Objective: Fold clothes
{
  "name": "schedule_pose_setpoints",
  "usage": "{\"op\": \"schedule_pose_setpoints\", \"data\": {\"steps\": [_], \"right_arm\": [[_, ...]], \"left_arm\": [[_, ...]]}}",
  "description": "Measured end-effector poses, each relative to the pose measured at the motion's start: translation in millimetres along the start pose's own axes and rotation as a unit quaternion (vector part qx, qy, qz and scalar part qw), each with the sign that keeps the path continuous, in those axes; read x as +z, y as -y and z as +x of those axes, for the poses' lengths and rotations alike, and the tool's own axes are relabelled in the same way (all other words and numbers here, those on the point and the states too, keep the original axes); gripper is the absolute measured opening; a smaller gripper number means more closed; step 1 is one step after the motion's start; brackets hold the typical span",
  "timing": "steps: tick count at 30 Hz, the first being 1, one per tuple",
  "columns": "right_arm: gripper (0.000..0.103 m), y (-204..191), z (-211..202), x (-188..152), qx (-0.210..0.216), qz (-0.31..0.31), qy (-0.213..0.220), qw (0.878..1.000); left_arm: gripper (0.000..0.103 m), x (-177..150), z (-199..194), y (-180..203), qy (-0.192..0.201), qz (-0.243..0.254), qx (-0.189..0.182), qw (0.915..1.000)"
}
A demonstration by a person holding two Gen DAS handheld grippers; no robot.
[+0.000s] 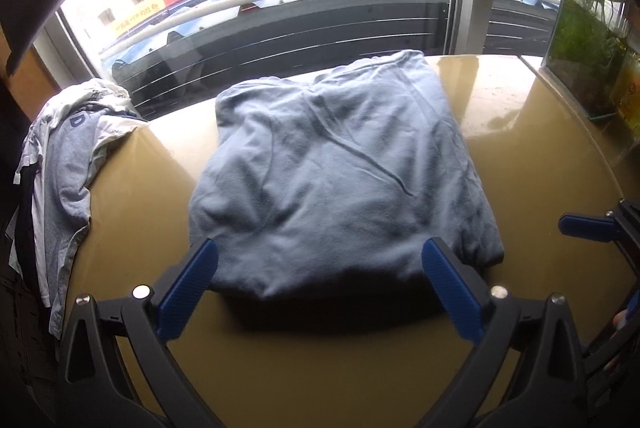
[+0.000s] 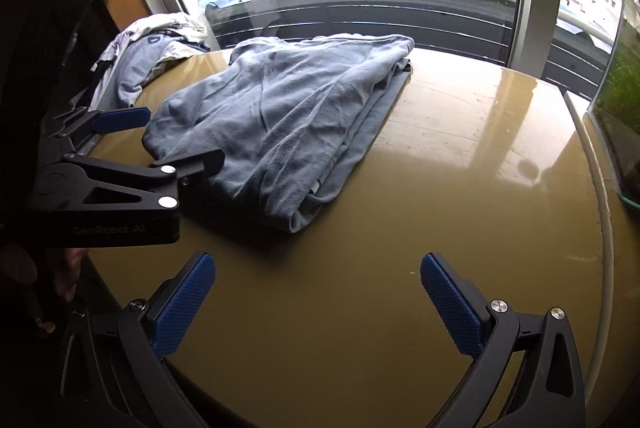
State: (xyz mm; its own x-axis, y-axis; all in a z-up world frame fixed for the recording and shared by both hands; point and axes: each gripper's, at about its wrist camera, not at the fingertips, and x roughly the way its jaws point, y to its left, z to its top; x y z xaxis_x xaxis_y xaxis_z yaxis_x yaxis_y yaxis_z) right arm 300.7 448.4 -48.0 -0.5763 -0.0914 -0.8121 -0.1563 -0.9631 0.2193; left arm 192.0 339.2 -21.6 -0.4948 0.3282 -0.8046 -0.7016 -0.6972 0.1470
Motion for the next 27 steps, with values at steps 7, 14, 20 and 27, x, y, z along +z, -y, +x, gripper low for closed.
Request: {"op": "schedule_pose_setpoints", "data": {"steps": [7,14,20,27], "right_arm": [[0.103,-3,-5,8,0.005,-0.017,0.0,1.0],[0.103,-11,-14,38,-0.021,-0.065,0.035,0.997],[0.103,-10,13,70,-0.032,-0.102,0.041,0.993],[0.103,-20,56,52,0.008,-0.107,-0.026,0.994]], "left_arm": [[0.103,2,-21,-4,0.021,-0.031,0.012,0.9992],[0.103,2,-23,-10,0.02,-0.042,0.028,0.9985],[0.102,2,-20,-29,0.019,-0.057,0.081,0.9949],[0.102,-5,-8,-44,-0.003,-0.071,0.087,0.9937]]}}
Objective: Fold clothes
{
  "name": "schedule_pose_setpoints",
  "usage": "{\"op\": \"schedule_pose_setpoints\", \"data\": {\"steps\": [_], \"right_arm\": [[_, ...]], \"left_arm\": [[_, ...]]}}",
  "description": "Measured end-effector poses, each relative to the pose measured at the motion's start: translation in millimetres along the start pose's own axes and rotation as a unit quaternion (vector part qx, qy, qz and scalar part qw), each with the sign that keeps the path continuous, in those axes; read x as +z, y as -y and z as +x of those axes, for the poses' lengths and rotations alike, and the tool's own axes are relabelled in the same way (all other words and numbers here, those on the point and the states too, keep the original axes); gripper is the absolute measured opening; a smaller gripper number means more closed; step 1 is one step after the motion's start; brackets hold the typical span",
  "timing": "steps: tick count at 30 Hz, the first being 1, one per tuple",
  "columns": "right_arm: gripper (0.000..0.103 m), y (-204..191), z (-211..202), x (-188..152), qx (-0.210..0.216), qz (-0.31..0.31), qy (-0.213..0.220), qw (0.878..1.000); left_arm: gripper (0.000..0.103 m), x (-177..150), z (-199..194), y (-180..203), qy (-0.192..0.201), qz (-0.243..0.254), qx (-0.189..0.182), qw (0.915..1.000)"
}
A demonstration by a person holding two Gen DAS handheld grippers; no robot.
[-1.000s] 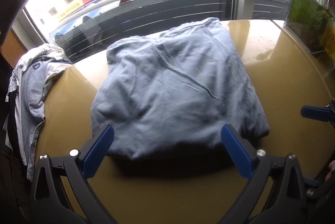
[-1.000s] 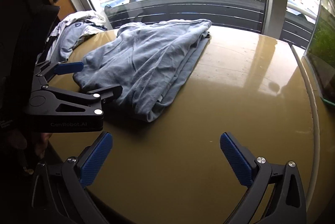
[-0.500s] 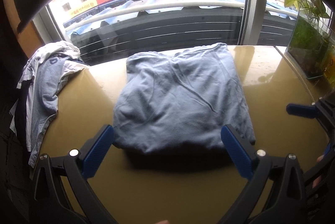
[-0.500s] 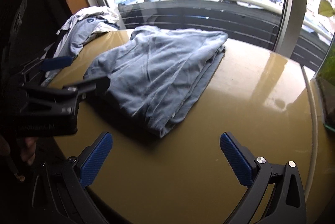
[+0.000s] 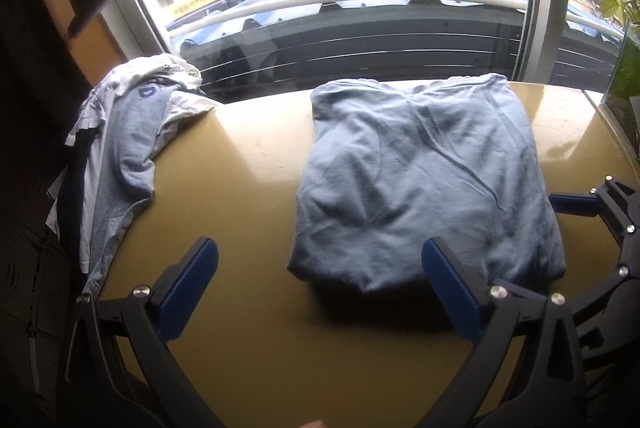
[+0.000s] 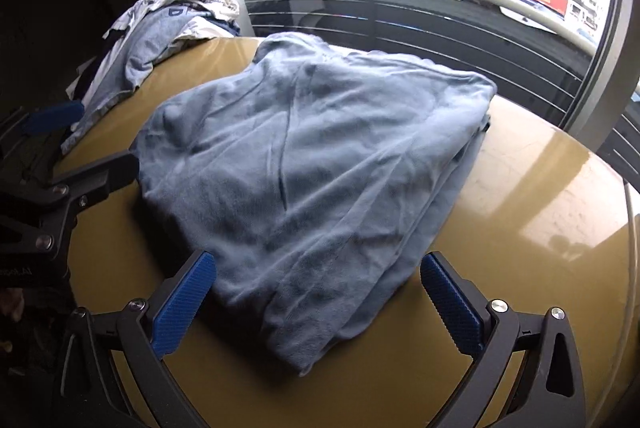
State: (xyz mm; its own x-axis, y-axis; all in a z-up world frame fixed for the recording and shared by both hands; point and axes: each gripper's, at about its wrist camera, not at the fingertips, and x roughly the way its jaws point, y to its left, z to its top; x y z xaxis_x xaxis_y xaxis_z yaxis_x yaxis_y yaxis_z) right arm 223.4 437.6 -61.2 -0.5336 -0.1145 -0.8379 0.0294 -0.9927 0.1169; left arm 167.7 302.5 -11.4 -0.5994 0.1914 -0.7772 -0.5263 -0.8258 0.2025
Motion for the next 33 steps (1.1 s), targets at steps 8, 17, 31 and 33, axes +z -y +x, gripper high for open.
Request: {"op": "schedule_pose_setpoints", "data": {"steps": [8,17,31,33], "right_arm": [[0.103,1,-27,2,-0.006,0.011,0.035,0.999],[0.103,18,-38,-9,-0.013,0.041,0.04,0.998],[0.103,27,-38,-14,-0.017,0.06,0.046,0.997],[0.103,25,-38,-13,-0.022,0.05,0.047,0.997]], "left_arm": [[0.102,4,-2,6,-0.005,-0.013,-0.039,0.9991],[0.102,11,-12,23,0.006,-0.007,-0.052,0.9986],[0.103,6,-16,34,0.034,0.016,-0.04,0.9985],[0.103,5,-14,34,0.028,0.018,-0.041,0.9986]]}}
